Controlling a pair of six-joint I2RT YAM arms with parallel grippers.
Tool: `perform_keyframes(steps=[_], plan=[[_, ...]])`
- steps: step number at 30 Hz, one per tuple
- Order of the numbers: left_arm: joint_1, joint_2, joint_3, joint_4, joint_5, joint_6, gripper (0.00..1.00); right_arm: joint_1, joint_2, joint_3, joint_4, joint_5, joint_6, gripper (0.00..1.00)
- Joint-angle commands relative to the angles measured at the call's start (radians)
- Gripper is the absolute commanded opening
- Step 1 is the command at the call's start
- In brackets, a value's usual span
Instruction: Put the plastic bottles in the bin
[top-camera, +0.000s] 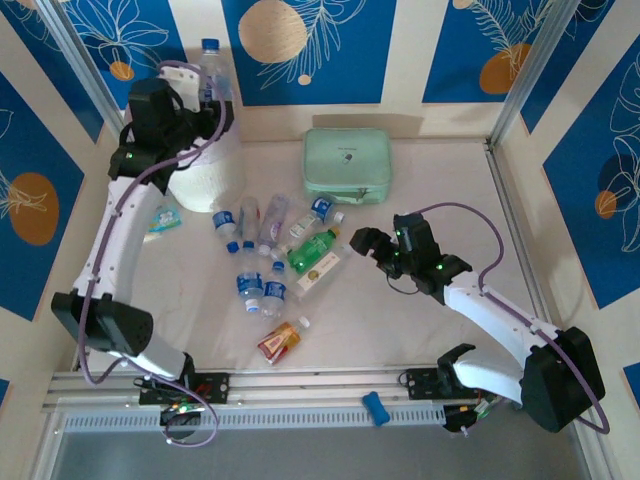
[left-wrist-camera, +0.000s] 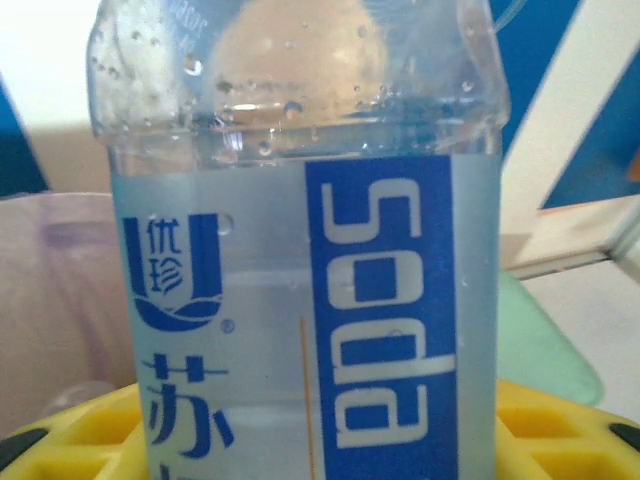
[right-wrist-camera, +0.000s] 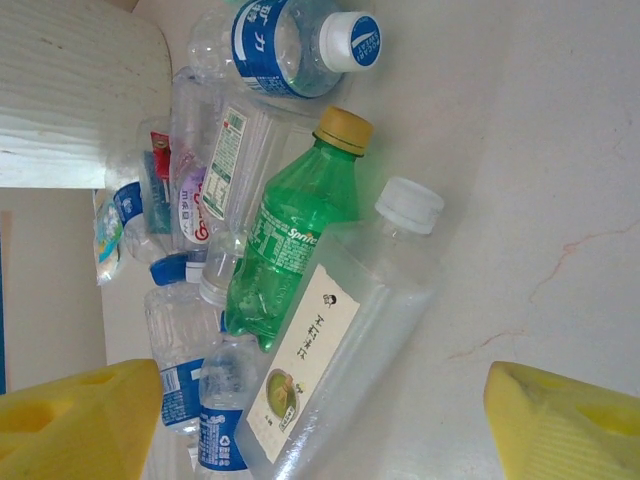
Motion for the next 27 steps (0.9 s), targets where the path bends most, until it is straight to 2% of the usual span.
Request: perform_keyframes(steps=[1,10,15,21,24,27], plan=[[0.061,0.064,0.094,-0.093,-0.022,0.044,0.50,0.010,-0.001,-0.009,-0.005,-0.004,-0.013,0.84],[0.188,0.307,0.334,-0.245,-0.029,-0.006,0.50,0.022,-0.004,-0.010,-0.037,-0.004,-0.023,0.85],[0.205,0.436,0.443,-0.339,-0.034,-0.005,0.52,0.024,-0.016,-0.011,-0.059,0.012,-0.032,0.86],[0.206,0.470,0.454,-0.350,-0.020,-0.021,0.55,0.022,-0.043,-0.031,-0.072,0.026,-0.031,0.86],[0.206,0.470,0.455,-0.346,-0.010,-0.030,0.60,0.022,-0.049,-0.032,-0.076,0.030,-0.036,0.86],[0.205,0.461,0.456,-0.345,0.002,-0.035,0.70,0.023,-0.051,-0.032,-0.078,0.030,-0.039,0.86]])
